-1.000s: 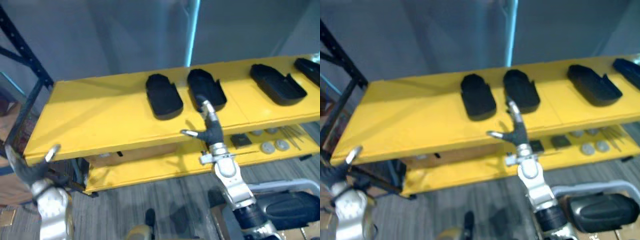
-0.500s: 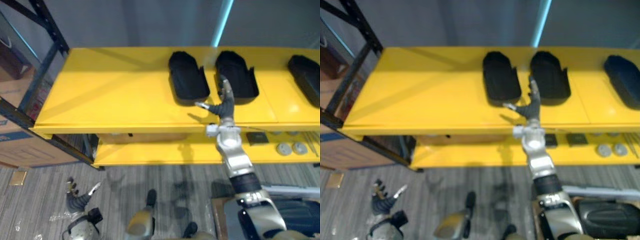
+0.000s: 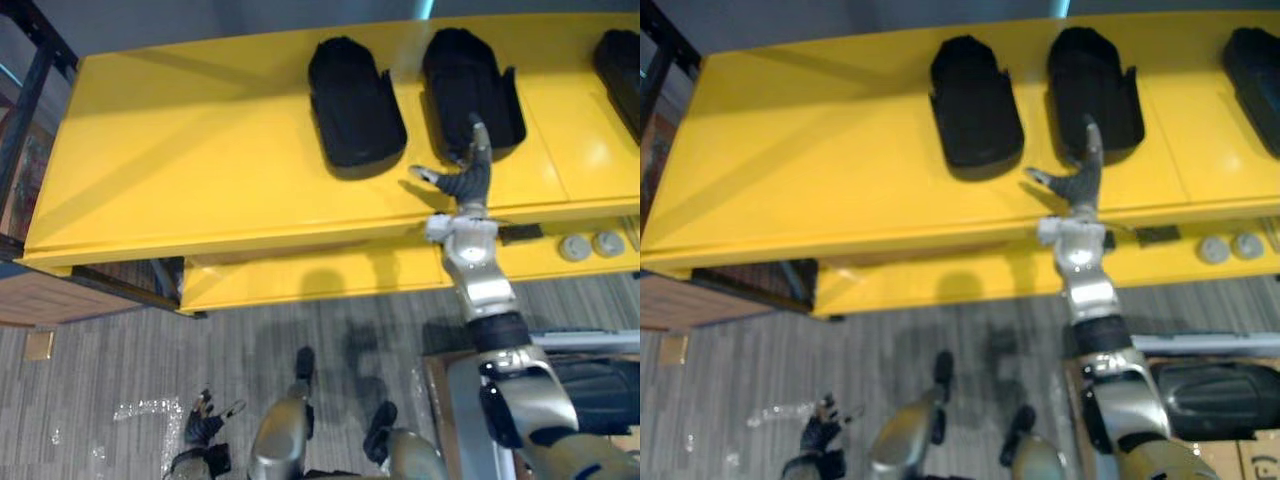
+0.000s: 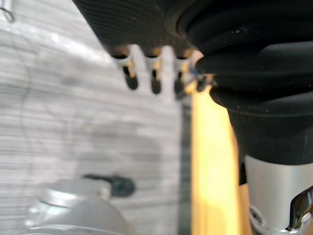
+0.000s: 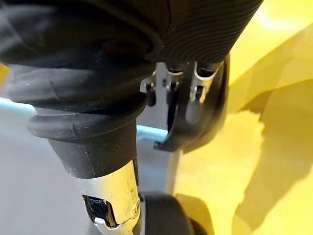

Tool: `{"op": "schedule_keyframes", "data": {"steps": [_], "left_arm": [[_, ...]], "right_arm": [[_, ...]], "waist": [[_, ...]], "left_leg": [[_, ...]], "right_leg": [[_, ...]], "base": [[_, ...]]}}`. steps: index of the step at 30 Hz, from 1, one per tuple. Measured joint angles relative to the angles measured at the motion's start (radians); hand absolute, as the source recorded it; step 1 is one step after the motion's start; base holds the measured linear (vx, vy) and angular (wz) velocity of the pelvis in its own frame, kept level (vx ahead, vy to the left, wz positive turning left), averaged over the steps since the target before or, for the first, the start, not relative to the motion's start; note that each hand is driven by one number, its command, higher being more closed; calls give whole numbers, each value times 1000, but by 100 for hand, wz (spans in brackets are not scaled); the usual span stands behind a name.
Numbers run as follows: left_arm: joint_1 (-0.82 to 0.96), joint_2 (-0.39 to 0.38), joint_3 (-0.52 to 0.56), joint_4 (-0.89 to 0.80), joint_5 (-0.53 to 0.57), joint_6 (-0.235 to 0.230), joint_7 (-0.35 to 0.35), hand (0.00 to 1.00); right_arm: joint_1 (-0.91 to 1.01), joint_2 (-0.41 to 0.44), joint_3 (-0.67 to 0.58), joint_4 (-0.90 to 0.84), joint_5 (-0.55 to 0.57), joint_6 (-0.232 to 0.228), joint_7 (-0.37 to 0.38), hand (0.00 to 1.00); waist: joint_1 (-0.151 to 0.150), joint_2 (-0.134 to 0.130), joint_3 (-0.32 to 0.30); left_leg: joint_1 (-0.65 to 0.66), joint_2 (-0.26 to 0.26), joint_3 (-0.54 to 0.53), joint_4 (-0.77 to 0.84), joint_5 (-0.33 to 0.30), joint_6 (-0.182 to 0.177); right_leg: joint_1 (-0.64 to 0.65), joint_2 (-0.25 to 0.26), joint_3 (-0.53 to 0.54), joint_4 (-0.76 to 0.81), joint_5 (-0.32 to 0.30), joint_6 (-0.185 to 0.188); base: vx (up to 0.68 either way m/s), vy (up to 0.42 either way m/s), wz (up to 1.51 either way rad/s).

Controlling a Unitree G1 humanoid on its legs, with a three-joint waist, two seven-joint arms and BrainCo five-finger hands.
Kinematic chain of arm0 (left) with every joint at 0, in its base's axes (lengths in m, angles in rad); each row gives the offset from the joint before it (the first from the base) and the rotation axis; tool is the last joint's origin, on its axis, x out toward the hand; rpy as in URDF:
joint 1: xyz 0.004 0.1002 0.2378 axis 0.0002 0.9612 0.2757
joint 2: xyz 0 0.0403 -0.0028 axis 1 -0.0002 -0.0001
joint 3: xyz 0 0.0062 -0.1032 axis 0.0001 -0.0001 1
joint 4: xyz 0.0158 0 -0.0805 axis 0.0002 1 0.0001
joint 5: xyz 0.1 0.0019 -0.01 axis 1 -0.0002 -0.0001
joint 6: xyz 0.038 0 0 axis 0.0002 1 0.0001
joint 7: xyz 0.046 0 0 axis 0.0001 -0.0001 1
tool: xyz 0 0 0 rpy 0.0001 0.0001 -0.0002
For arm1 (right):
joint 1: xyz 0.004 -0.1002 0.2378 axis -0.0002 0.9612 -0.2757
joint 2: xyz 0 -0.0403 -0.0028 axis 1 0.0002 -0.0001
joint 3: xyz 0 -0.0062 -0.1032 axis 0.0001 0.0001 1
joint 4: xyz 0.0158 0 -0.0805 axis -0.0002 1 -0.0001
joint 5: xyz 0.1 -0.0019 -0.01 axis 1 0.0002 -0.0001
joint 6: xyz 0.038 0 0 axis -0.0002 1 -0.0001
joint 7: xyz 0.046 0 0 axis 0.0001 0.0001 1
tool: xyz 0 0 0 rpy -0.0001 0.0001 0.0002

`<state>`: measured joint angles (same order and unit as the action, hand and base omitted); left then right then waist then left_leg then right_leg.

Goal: Walk over and take plastic housings, then place them on the shelf

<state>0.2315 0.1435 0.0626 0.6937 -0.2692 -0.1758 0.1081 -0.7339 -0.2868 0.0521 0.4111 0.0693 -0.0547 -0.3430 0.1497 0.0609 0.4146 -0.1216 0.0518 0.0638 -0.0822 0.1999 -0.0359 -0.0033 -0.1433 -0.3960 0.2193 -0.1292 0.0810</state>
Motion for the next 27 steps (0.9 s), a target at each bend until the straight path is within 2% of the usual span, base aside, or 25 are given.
{"op": "schedule_keyframes", "data": {"steps": [1, 6, 18, 24, 27], "left_arm": [[1, 0, 0, 9, -1, -4, -6, 0], [1, 0, 0, 35, -8, -10, -9, 0], [1, 0, -2, 38, -9, -19, -15, 0], [1, 0, -3, 41, -11, -19, -15, 0], [1, 0, -7, 60, -39, -20, -15, 0]], "right_arm": [[-4, -1, 2, 0, 0, -20, 18, 0], [-33, -9, 28, -12, -3, -51, 63, 0], [-46, -8, 78, -51, -5, -45, 80, 0], [-101, -8, 80, -5, -5, -44, 74, 0], [-117, -8, 83, 26, -4, -25, 71, 0]], "waist": [[1, 2, 1], [1, 1, 1], [1, -1, 7], [1, 2, 9], [2, 7, 12]], "left_leg": [[0, 1, -1, 0, 0, 0], [-2, -2, -1, 0, 0, -2], [-6, -5, 0, 0, 0, -1], [-4, -5, -1, 0, -4, -6], [-4, -5, -1, 0, -4, -6]], "right_leg": [[-1, 0, -1, 4, -4, 0], [-6, -5, -2, 11, -9, 2], [-14, -11, -2, 33, -21, 4], [-15, -12, -6, 35, -27, 2], [-15, -13, -7, 36, -28, 3]], "base": [[-5, -35, 3], [26, -13, 1], [32, -22, 0], [-2, -5, 1], [0, 0, 0]]}}
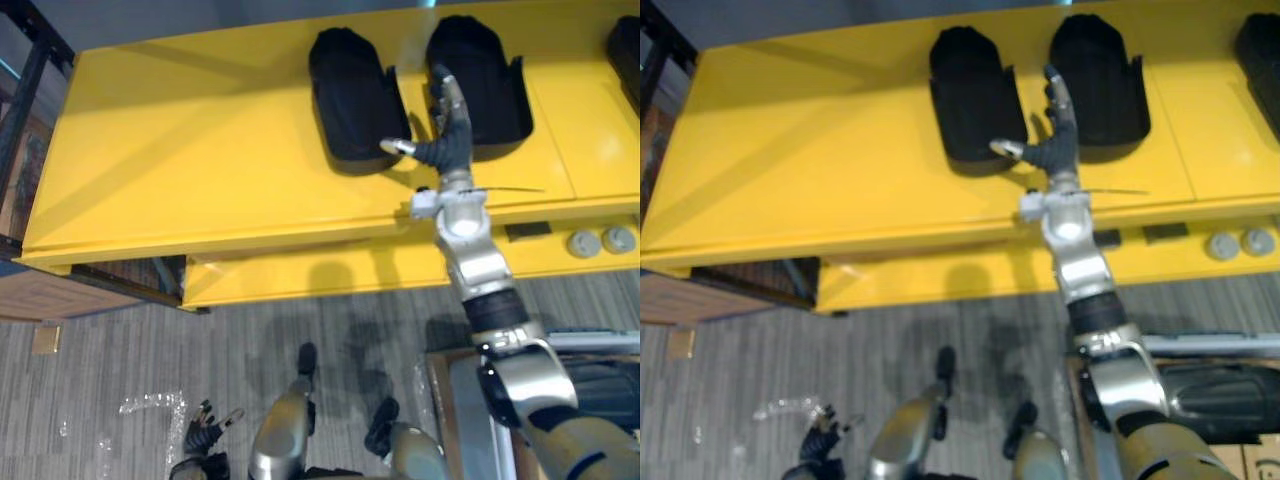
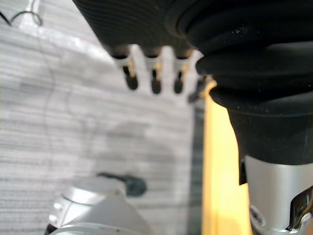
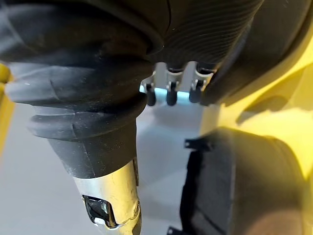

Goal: Walk over and take plastic housings, then place them on the shelf

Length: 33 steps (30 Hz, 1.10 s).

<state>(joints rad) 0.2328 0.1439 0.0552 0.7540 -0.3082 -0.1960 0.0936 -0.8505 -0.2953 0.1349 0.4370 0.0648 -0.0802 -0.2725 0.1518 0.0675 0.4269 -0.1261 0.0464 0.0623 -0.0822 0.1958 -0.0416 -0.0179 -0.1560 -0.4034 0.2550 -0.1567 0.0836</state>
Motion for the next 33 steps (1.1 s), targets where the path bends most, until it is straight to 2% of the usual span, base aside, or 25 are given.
{"op": "schedule_keyframes", "data": {"steps": [9, 12, 33], "left_arm": [[-1, 0, -1, 12, -8, -8, 0, 0], [-1, 0, -11, 11, -9, -8, 0, 0], [-8, -1, -36, 12, -9, -7, 2, 0]], "right_arm": [[-46, -4, 4, 58, 1, 2, 36, 0], [-53, -4, 5, 59, 2, 18, 42, 0], [-73, 7, 76, 83, 42, 11, 136, 0]], "waist": [[0, 4, 40], [2, 4, 40], [0, 8, 43]], "left_leg": [[-1, 0, -2, 0, 0, 0], [-17, 0, -3, 0, 3, 3], [-14, -1, -16, 0, 4, 0]], "right_leg": [[-2, 0, -1, 10, -3, 0], [-17, -1, -3, 16, -4, 0], [-21, -5, -10, 44, -27, -5]], "base": [[6, -7, 0], [33, -26, 2], [8, -15, 1]]}}
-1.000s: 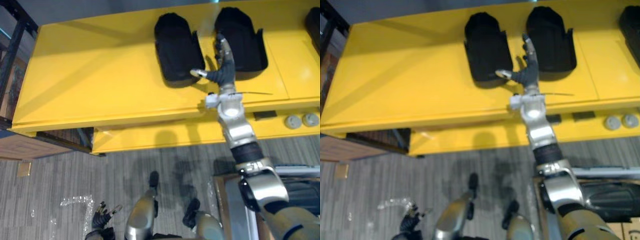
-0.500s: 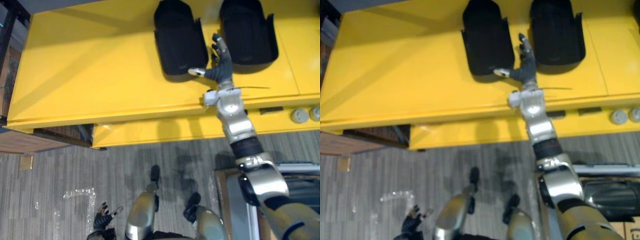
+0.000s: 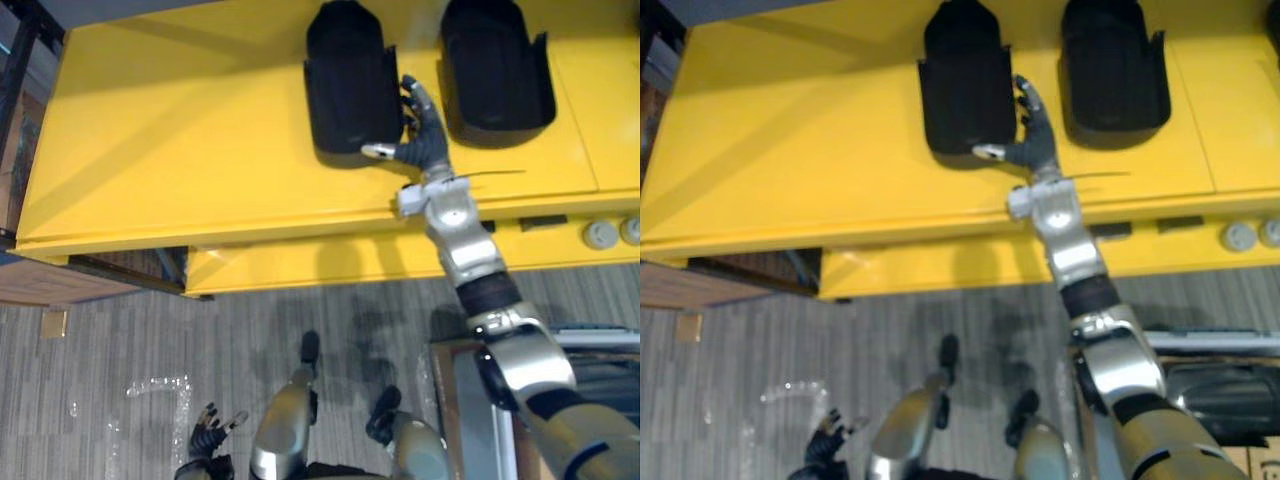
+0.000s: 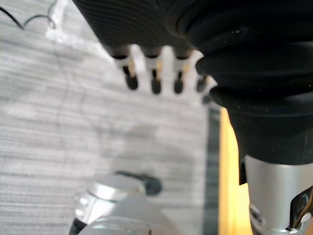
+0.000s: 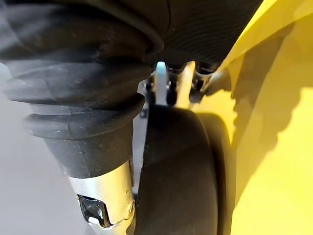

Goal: Walk over and take plastic housings, then place them on the shelf

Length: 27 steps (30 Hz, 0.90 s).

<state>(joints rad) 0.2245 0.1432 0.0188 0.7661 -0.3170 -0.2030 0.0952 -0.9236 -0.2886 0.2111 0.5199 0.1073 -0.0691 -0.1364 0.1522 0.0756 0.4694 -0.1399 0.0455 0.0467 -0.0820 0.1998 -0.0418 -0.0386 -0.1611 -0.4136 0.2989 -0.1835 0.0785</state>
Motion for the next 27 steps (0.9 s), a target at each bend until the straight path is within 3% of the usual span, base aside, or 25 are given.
{"op": "schedule_keyframes", "data": {"steps": [7, 18, 24, 27], "left_arm": [[-1, 0, 0, 0, 0, 2, 1, 0], [-1, 0, 0, 0, 0, 2, 9, 0], [-1, 0, -1, 1, 1, 0, 10, 0], [-1, 0, -1, 2, 2, -4, 10, 0]], "right_arm": [[15, 33, 49, -45, -3, 29, 5, 0], [17, 40, 57, -45, -7, 30, -4, 0], [18, 47, 53, -42, -87, 30, -115, 0], [18, 48, 32, -43, -161, -3, -194, 0]], "waist": [[1, 0, 0], [1, 0, 0], [1, 0, 0], [1, 0, 0]], "left_leg": [[0, 0, -1, 0, -1, -2], [0, 1, -2, 0, -2, -3], [0, 1, -2, 0, -1, -2], [0, 3, 4, 0, -1, -2]], "right_leg": [[0, 1, 0, 1, -1, 0], [0, 1, 0, 3, -1, 0], [0, 1, 0, 2, -1, 0], [2, 3, 1, -1, -1, 0]], "base": [[3, -4, 0], [0, 0, 0], [0, 0, 0], [0, 0, -1]]}}
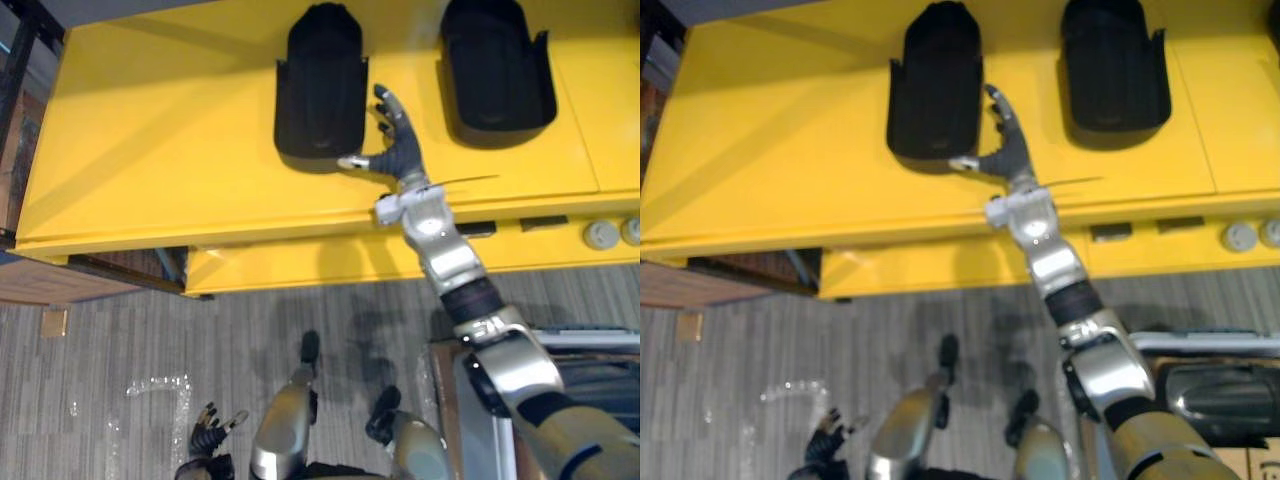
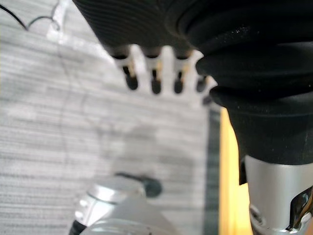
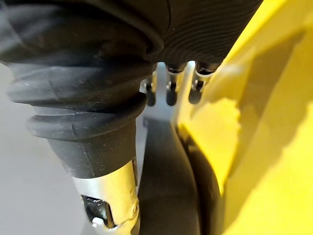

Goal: Walk over and take plastic housings, then place them on the shelf

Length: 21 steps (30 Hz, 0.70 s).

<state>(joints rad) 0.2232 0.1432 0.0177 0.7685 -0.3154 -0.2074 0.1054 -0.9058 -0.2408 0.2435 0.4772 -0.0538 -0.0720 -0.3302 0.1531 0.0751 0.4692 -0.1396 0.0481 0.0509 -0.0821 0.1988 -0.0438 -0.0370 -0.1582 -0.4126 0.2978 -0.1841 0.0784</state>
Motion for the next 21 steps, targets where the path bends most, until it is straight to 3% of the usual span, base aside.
{"op": "schedule_keyframes", "data": {"steps": [2, 6, 9, 11, 14, 18, 21], "left_arm": [[0, 0, 0, 3, 1, -5, 0, 0], [0, 0, 1, 50, 11, -16, 1, 0], [8, 1, 11, 84, 11, -26, 4, 0], [10, 4, 22, 115, 24, -41, 3, 0], [11, 2, 52, 140, 50, -45, 9, 0], [9, -7, 73, 160, 60, -48, 38, 0], [3, -14, 80, 171, 60, -47, 45, 0]], "right_arm": [[2, 0, -12, -21, -55, -33, -42, 0], [114, 3, -24, -281, -125, -111, -76, 0], [217, 4, -11, -455, -113, -128, -22, 0], [342, 0, 14, -591, -48, -127, 67, 0], [503, -13, 45, -699, 22, -128, 150, 0], [701, -50, 14, -715, 81, -148, 263, 0], [871, -55, -76, -719, 150, -151, 293, 0]], "waist": [[-1, -1, -1], [-8, -24, -16], [-25, -73, -63], [-59, -115, -121], [-91, -140, -186], [-138, -136, -253], [-169, -124, -275]], "left_leg": [[2, 3, 5, 0, 0, -1], [21, 13, 30, 0, -10, -7], [40, 28, 73, -1, -26, -15], [63, 34, 109, -1, -42, -21], [100, 42, 158, -6, -61, -26], [142, 55, 212, -8, -75, -30], [161, 60, 230, -8, -79, -31]], "right_leg": [[1, 2, 3, -11, 2, 1], [26, 21, 28, -66, 24, 2], [57, 45, 62, -141, 64, 0], [82, 56, 92, -194, 88, 3], [106, 63, 140, -228, 104, 3], [117, 72, 193, -246, 115, 1], [130, 75, 201, -259, 116, 2]], "base": [[0, 0, -6], [42, -31, -21], [88, -39, -40], [92, -25, -43], [53, -16, -54], [5, -16, -43], [-33, -5, -17]]}}
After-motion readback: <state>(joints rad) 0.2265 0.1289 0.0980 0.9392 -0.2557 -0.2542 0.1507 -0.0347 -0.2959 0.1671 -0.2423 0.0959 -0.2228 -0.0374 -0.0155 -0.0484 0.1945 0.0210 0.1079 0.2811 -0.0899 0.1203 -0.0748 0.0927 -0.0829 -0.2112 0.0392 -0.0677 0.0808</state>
